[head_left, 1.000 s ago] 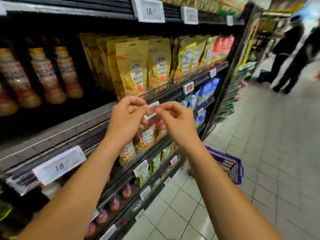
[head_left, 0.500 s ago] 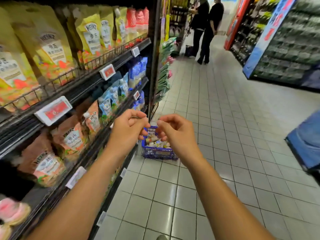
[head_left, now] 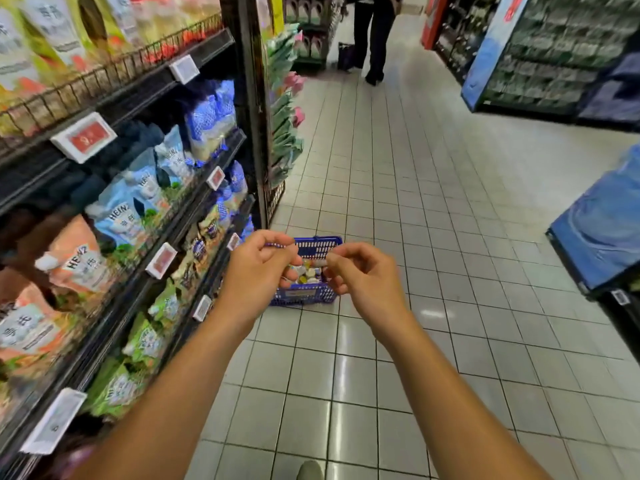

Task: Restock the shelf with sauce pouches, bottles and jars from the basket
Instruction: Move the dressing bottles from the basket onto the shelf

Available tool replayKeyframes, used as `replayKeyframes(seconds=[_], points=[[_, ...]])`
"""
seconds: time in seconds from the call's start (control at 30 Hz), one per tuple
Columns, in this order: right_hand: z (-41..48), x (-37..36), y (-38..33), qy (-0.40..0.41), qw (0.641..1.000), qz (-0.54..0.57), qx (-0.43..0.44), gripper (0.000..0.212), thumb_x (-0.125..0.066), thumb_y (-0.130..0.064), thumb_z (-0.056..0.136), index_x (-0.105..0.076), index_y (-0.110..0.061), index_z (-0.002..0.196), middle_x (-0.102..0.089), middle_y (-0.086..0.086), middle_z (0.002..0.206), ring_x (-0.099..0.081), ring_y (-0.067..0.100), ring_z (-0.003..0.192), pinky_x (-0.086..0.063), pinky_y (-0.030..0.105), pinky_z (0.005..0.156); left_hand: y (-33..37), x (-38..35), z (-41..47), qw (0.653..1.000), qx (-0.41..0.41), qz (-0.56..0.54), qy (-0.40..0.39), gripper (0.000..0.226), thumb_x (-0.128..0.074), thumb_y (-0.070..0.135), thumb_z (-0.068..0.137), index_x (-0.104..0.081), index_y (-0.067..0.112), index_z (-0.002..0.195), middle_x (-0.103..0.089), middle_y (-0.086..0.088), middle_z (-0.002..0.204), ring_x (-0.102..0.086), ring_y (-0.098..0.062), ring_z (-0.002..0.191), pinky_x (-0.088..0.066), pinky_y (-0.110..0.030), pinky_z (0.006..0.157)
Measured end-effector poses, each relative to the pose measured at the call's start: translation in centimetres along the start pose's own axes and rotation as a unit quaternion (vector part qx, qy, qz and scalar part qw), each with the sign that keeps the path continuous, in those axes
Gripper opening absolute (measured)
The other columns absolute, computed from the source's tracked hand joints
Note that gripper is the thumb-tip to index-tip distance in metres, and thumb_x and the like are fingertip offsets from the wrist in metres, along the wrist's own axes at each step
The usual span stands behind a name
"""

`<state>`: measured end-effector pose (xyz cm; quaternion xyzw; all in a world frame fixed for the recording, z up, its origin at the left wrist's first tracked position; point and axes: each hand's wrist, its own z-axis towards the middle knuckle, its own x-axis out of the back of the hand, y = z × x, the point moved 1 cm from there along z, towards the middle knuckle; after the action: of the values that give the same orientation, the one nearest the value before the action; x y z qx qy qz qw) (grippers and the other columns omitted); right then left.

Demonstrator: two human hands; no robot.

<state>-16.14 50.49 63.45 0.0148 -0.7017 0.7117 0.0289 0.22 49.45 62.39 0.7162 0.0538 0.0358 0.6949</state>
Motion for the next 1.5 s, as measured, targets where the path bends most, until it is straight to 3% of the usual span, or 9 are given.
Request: replayKeyframes(seconds=[0.1,0.3,0.47,0.7,0.83,1.03,1.27,1.5], points=[[1.9,1.8,1.4,0.004,1.0,-0.012,-0.02,0.006,-0.065,-0.008,0.093,-0.067,-0.011,0.089,-0.069,0.008,0.076,-0.062,0.004,0.058,-0.05,0.016,0.052,-1.0,-1.6,2.0,1.0,0.013,0.002,0.003,0.01,-0.058,0.006,0.095,-0.06,0.015,0.095,-0.072,0.001,0.07,-0.061,-0.008,0.055,-0.05,-0.018,0.05],[5.9,3.9,4.4,0.015,0.998,0.0,-0.068,0.004,-0.067,-0.009,0.092,-0.069,-0.011,0.089,-0.072,-0.001,0.072,-0.065,0.004,0.058,-0.05,0.017,0.052,-3.4,-3.5,5.9,0.999,0.046,-0.006,0.0,0.01,-0.057,0.005,0.094,-0.061,0.014,0.094,-0.071,0.001,0.069,-0.06,-0.009,0.056,-0.049,-0.018,0.05],[10.0,4.5,6.9,0.022,0.995,-0.022,-0.094,0.004,-0.066,-0.012,0.093,-0.069,-0.009,0.092,-0.073,0.013,0.083,-0.065,0.006,0.06,-0.052,0.019,0.054,-5.9,-3.9,10.3,0.998,0.067,-0.004,-0.006,0.01,-0.058,0.007,0.094,-0.061,0.016,0.093,-0.072,0.002,0.071,-0.061,-0.009,0.057,-0.05,-0.019,0.05],[17.8,3.7,10.2,0.029,0.99,-0.042,-0.133,0.008,-0.065,-0.014,0.094,-0.069,-0.008,0.096,-0.073,0.003,0.078,-0.066,0.007,0.061,-0.052,0.02,0.056,-9.6,-3.3,18.7,0.995,0.101,0.004,-0.01,0.007,-0.061,0.016,0.088,-0.062,0.02,0.092,-0.072,0.003,0.073,-0.064,-0.009,0.06,-0.049,-0.018,0.05],[23.2,2.9,11.9,0.036,0.986,-0.049,-0.154,0.006,-0.065,-0.015,0.094,-0.07,-0.013,0.092,-0.073,-0.002,0.073,-0.065,0.006,0.061,-0.052,0.019,0.056,-11.4,-2.5,24.8,0.99,0.137,0.018,0.001,0.01,-0.06,0.01,0.093,-0.063,0.02,0.091,-0.073,0.003,0.071,-0.065,-0.009,0.059,-0.048,-0.017,0.048],[30.4,1.6,14.1,0.053,0.981,-0.042,-0.182,0.012,-0.065,-0.011,0.092,-0.07,-0.018,0.084,-0.072,0.0,0.071,-0.063,0.008,0.057,-0.049,0.019,0.053,-13.5,-1.8,32.5,0.986,0.162,0.033,0.0,0.011,-0.058,0.01,0.092,-0.064,0.02,0.092,-0.074,0.001,0.073,-0.063,-0.008,0.058,-0.05,-0.019,0.05],[36.0,2.3,17.3,0.062,0.97,-0.053,-0.229,0.008,-0.064,-0.011,0.093,-0.071,-0.007,0.093,-0.07,-0.001,0.071,-0.063,0.007,0.058,-0.051,0.021,0.054,-15.9,-1.6,38.5,0.975,0.217,0.032,0.024,0.008,-0.059,0.012,0.095,-0.063,0.018,0.092,-0.071,0.004,0.066,-0.061,-0.007,0.054,-0.052,-0.019,0.05],[42.9,5.3,22.6,0.058,0.959,-0.082,-0.266,0.008,-0.063,-0.012,0.093,-0.071,-0.012,0.092,-0.071,-0.003,0.074,-0.064,0.006,0.06,-0.05,0.019,0.053,-19.9,-2.2,45.0,0.96,0.261,0.064,0.072,0.007,-0.059,0.014,0.095,-0.064,0.017,0.093,-0.071,0.003,0.068,-0.061,-0.01,0.059,-0.05,-0.022,0.053]])
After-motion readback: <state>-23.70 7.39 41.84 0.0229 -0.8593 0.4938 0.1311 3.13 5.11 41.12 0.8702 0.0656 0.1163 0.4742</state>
